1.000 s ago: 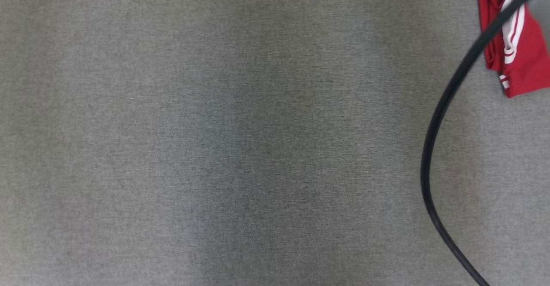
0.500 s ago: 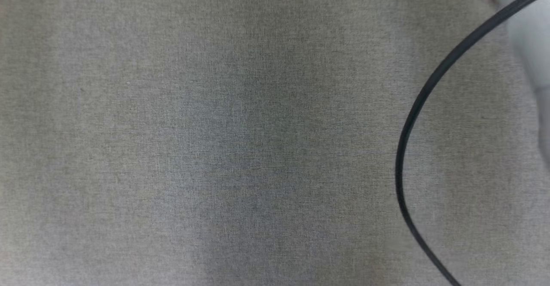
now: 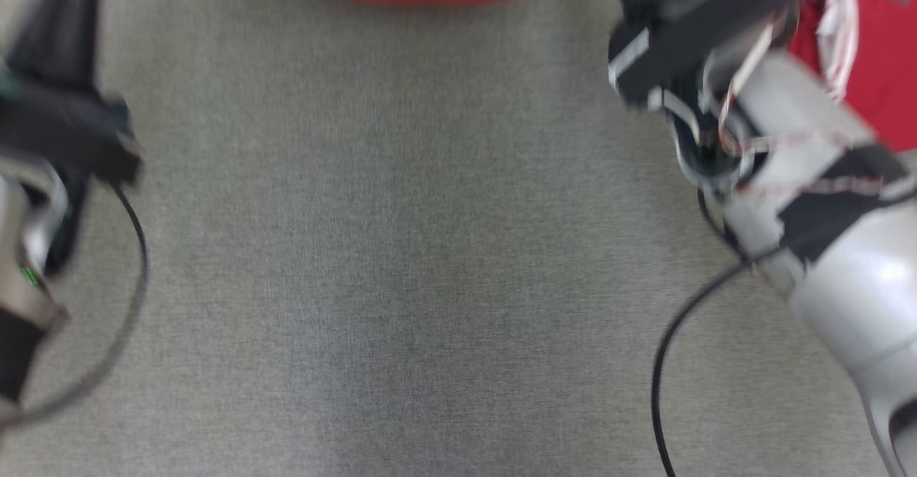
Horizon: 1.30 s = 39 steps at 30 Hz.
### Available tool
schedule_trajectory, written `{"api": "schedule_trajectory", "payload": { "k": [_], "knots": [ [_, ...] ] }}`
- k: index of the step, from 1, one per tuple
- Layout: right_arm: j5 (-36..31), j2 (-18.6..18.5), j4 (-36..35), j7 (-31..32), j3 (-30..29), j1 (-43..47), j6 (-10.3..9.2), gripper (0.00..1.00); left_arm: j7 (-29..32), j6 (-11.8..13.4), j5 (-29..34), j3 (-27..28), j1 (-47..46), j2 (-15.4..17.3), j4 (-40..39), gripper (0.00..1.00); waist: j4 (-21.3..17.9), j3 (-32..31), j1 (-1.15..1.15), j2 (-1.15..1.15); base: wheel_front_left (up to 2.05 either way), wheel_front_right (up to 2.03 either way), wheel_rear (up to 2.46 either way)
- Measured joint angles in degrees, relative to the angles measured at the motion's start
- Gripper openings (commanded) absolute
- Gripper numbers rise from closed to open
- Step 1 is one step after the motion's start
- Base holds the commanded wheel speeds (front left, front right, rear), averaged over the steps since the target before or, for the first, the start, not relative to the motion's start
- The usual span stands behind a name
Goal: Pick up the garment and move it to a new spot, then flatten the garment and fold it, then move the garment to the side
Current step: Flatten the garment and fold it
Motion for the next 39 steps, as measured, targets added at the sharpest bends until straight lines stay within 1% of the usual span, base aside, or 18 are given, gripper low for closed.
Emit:
{"api": "schedule_trajectory", "payload": {
  "k": [5,11,12,13,15,17,18,19,20,25,27,28,29,31,32,33,35,39],
  "knots": [
    [0.6,-3.0,-5.0,-1.4,2.0,7.9,0.0,0.0,0.0,2.4,-0.7,-0.1,10.7,0.4,-6.5,0.0,-0.6,-3.8,-0.01,0.0,0.0,0.0,0.0],
    [0.5,-6.3,-9.2,-2.0,3.7,17.9,0.0,0.0,0.0,6.0,-0.8,1.2,23.2,-0.9,-13.2,0.0,-0.8,-8.1,-0.01,0.0,0.0,0.0,0.0],
    [0.4,-7.7,-10.8,-2.2,4.0,20.9,0.0,0.0,0.0,7.0,-0.7,2.6,27.5,-1.7,-15.1,0.0,-0.8,-9.5,-0.01,-0.01,0.0,0.0,0.0],
    [0.1,-9.8,-13.8,-2.3,4.4,26.7,0.0,0.0,0.0,8.0,0.5,4.0,35.3,-3.5,-17.5,0.0,-0.5,-12.1,-0.01,-0.01,0.0,0.0,0.0],
    [0.0,-10.8,-15.1,-2.5,3.4,29.6,0.01,0.0,0.0,8.5,0.7,5.7,38.8,-5.2,-18.6,0.0,-0.3,-13.3,-0.01,-0.01,0.0,0.0,0.0],
    [-2.6,-12.5,-17.1,-2.9,0.8,38.6,0.03,0.0,0.0,8.8,2.7,8.9,48.8,-9.7,-21.1,0.0,0.4,-16.5,-0.01,-0.01,0.0,0.0,0.0],
    [-3.9,-13.2,-18.4,-2.1,-0.8,42.8,0.05,0.0,0.0,8.5,3.8,11.1,52.9,-11.2,-21.9,0.0,0.8,-17.9,-0.01,-0.01,0.0,0.0,0.0],
    [-5.8,-13.1,-21.8,0.7,-3.3,49.7,0.05,0.0,0.0,7.5,5.4,14.0,58.6,-13.7,-22.6,0.0,1.3,-19.8,0.0,-0.01,0.0,0.0,0.0],
    [-7.1,-13.0,-25.3,3.6,-5.5,55.0,0.04,0.0,0.0,6.6,6.7,15.5,61.8,-15.4,-23.1,0.0,1.6,-21.4,0.0,0.0,0.0,0.0,0.0],
    [-8.5,-12.2,-29.8,8.7,-8.1,61.5,0.04,0.0,0.0,5.8,8.6,16.2,64.4,-16.8,-23.4,0.0,2.4,-22.3,0.0,0.0,0.0,0.0,0.0],
    [-8.9,-10.9,-32.3,12.0,-9.5,65.0,0.04,0.0,0.0,5.5,9.1,17.3,65.3,-17.4,-23.0,0.0,2.7,-22.5,0.0,0.0,0.0,0.0,0.0],
    [-11.2,-9.9,-33.3,14.2,-11.4,66.7,0.04,0.0,0.0,4.9,9.7,18.3,65.9,-17.9,-22.4,0.0,2.6,-22.5,0.01,0.0,0.0,0.0,0.0],
    [-13.4,-7.6,-34.7,15.8,-12.8,67.3,0.03,0.0,0.0,3.8,10.7,19.5,65.3,-18.2,-22.0,0.0,2.1,-22.6,0.0,0.0,0.0,0.0,0.0],
    [-14.3,-5.7,-35.4,15.8,-13.4,67.2,0.03,0.0,0.0,2.8,11.9,20.2,62.9,-17.5,-21.8,0.0,1.6,-22.6,0.01,0.01,0.0,0.0,0.0],
    [-14.3,-5.0,-35.7,15.7,-13.6,67.1,0.03,0.0,0.0,2.2,12.3,20.4,61.8,-17.0,-21.8,0.0,1.4,-22.5,0.01,0.01,0.0,0.0,0.0],
    [-14.5,-1.4,-36.7,15.2,-16.0,64.8,0.03,0.0,2.0,-1.5,13.6,20.6,51.6,-12.1,-20.2,0.0,-0.6,-21.9,0.01,0.01,0.0,0.0,0.0],
    [-14.0,0.2,-36.8,14.8,-16.4,63.0,0.02,0.0,4.8,-3.2,13.7,20.2,46.6,-9.8,-19.3,0.0,-1.7,-21.2,0.01,0.01,0.0,0.0,0.0],
    [-12.6,3.5,-35.6,14.0,-17.6,59.3,0.03,0.0,8.1,-4.8,13.0,19.8,40.0,-6.6,-16.4,0.0,-3.5,-19.6,0.01,0.01,0.0,0.0,0.0]
  ]
}}
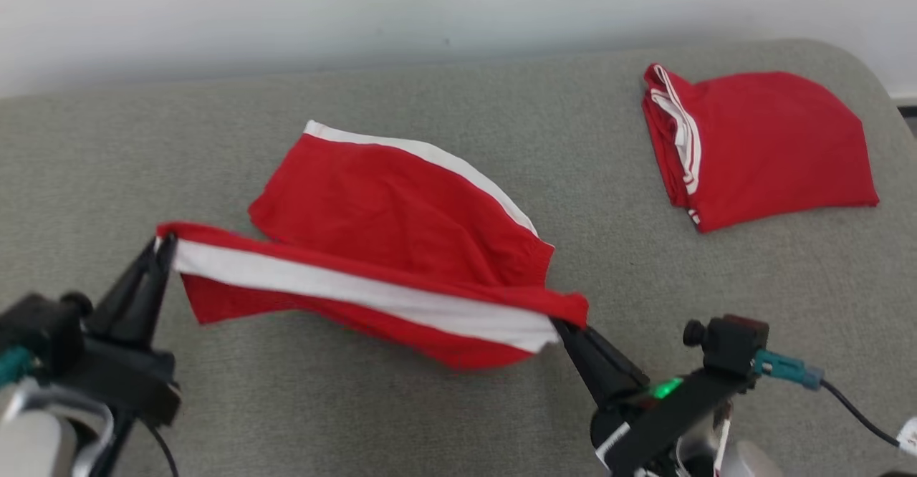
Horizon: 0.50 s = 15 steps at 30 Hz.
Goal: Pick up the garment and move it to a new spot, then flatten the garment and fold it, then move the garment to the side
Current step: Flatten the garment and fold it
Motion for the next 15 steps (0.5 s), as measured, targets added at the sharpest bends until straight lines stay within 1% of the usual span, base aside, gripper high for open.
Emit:
{"api": "schedule_trajectory", "payload": {
  "k": [4,7,12,15],
  "knots": [
    [1.1,2.9,2.5,-0.6,-0.8,-4.2,0.0,0.0,2.0,-1.0,-0.8,-1.1,-6.7,2.7,3.5,0.0,-1.8,2.2,0.0,0.0,0.0,0.0,0.0],
    [1.7,4.8,5.1,-0.9,-0.9,-7.3,0.0,0.0,3.3,-1.5,-1.9,-2.5,-11.6,3.7,7.1,0.0,-3.1,4.1,0.01,0.0,0.0,0.0,0.0],
    [1.7,6.8,9.6,-1.9,0.0,-12.4,-0.01,0.0,4.8,-1.9,-3.4,-7.0,-19.4,5.7,14.1,0.0,-5.2,7.0,0.01,0.01,0.0,0.0,0.0],
    [2.2,8.0,11.9,-2.7,0.2,-14.8,-0.01,0.0,5.3,-1.9,-4.2,-10.8,-23.4,7.3,17.9,0.0,-6.5,8.3,0.01,0.0,0.0,0.0,0.0]
  ]
}}
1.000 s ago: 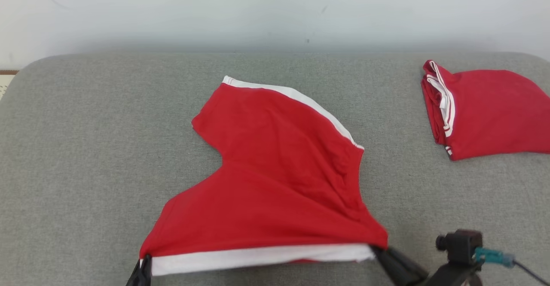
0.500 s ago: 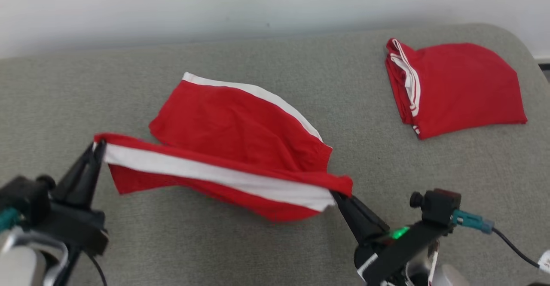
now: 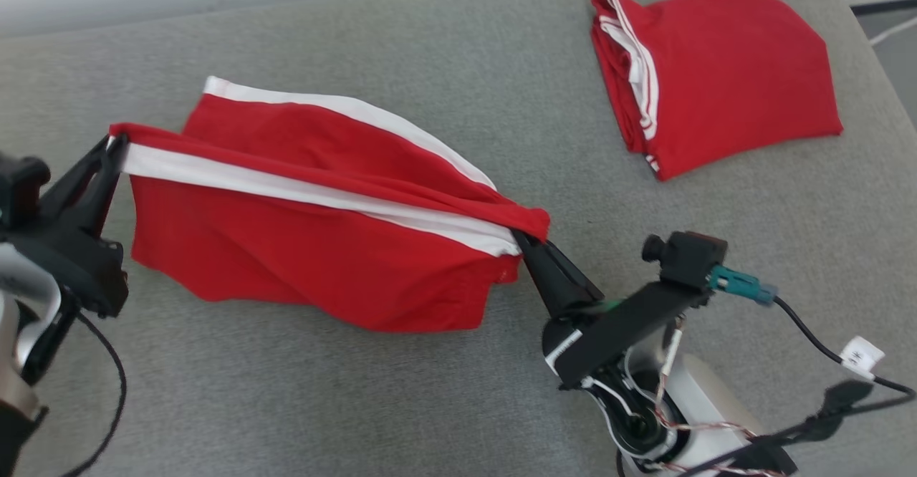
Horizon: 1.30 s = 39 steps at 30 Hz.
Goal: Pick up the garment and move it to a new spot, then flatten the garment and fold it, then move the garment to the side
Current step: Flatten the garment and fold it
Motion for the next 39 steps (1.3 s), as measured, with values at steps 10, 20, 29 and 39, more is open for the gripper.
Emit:
{"api": "schedule_trajectory", "payload": {
  "k": [10,20,29,39],
  "knots": [
    [3.3,2.6,5.2,-2.9,2.6,-6.1,0.01,0.0,0.5,0.0,-4.3,-11.0,-13.3,3.5,9.6,0.0,-3.7,3.2,0.0,0.0,0.0,0.0,0.0],
    [7.2,4.9,11.5,-7.2,5.6,-12.3,0.01,0.0,1.5,0.0,-7.9,-20.3,-22.4,4.9,18.4,0.0,-7.4,5.8,-0.01,0.0,0.0,0.0,0.0],
    [8.5,5.4,17.7,-10.2,9.9,-17.0,0.01,0.0,-1.7,0.0,-10.4,-25.4,-25.1,4.4,24.2,0.0,-8.7,7.7,0.0,0.0,0.0,0.0,0.0],
    [8.2,5.4,21.7,-12.1,13.3,-18.4,0.0,1.0,-7.7,0.0,-12.6,-28.3,-25.1,3.2,28.3,1.0,-7.8,5.9,-0.01,0.0,0.0,0.0,0.0]
  ]
}}
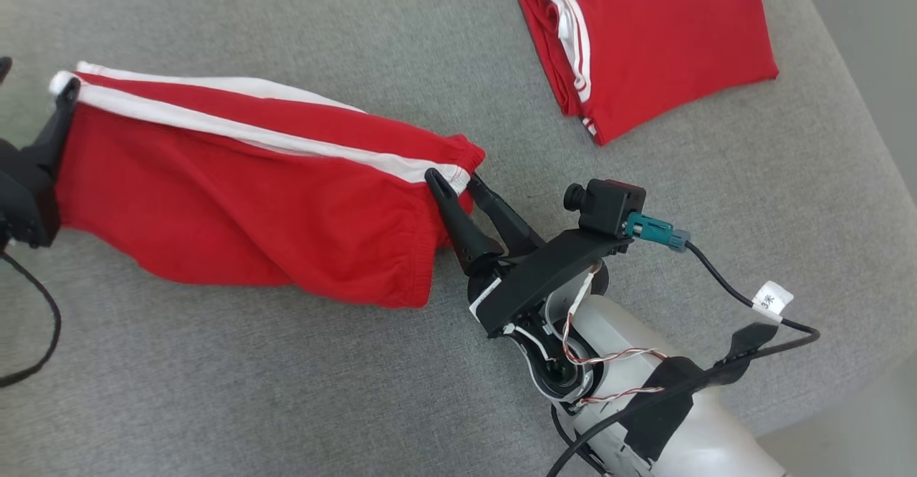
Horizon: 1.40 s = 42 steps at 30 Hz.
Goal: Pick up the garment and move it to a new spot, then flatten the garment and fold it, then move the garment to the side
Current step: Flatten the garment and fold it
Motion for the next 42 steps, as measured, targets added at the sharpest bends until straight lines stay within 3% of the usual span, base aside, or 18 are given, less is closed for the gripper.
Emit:
{"api": "schedule_trajectory", "payload": {
  "k": [10,23,26,29,34,42],
  "knots": [
    [-5.3,-4.7,-1.7,-1.8,-2.1,4.2,0.01,1.0,-4.9,0.1,-2.6,0.1,4.3,-0.9,0.3,1.0,1.5,-4.5,-0.01,0.0,0.0,0.0,0.0],
    [-21.1,-9.0,-14.1,-3.0,-8.3,14.5,-0.01,1.0,-5.7,4.9,-2.4,8.7,16.2,-0.4,-11.4,1.0,3.9,-10.2,-0.01,-0.01,0.0,0.0,0.0],
    [-26.2,-8.8,-17.7,-3.1,-11.6,17.7,-0.01,1.0,-5.7,5.9,-1.6,11.0,19.4,-0.1,-14.3,1.0,4.6,-10.9,-0.02,-0.01,0.0,0.0,0.0],
    [-36.2,-8.7,-21.8,-3.1,-14.9,21.5,-0.01,1.0,-5.7,6.4,-1.0,13.1,22.5,0.0,-16.7,1.0,5.4,-11.2,-0.01,-0.01,0.0,0.0,0.0],
    [-43.9,-6.2,-25.4,-3.1,-18.5,28.0,-0.01,1.0,-5.7,6.0,-0.8,15.1,24.7,0.6,-17.4,1.0,5.9,-11.2,-0.01,-0.01,0.0,0.0,0.0],
    [-46.9,-3.0,-27.4,-3.1,-21.0,31.3,-0.01,1.0,-5.6,5.4,-0.9,16.0,25.5,1.7,-17.1,1.0,4.6,-10.8,-0.01,-0.01,0.0,0.0,0.0]
  ]
}}
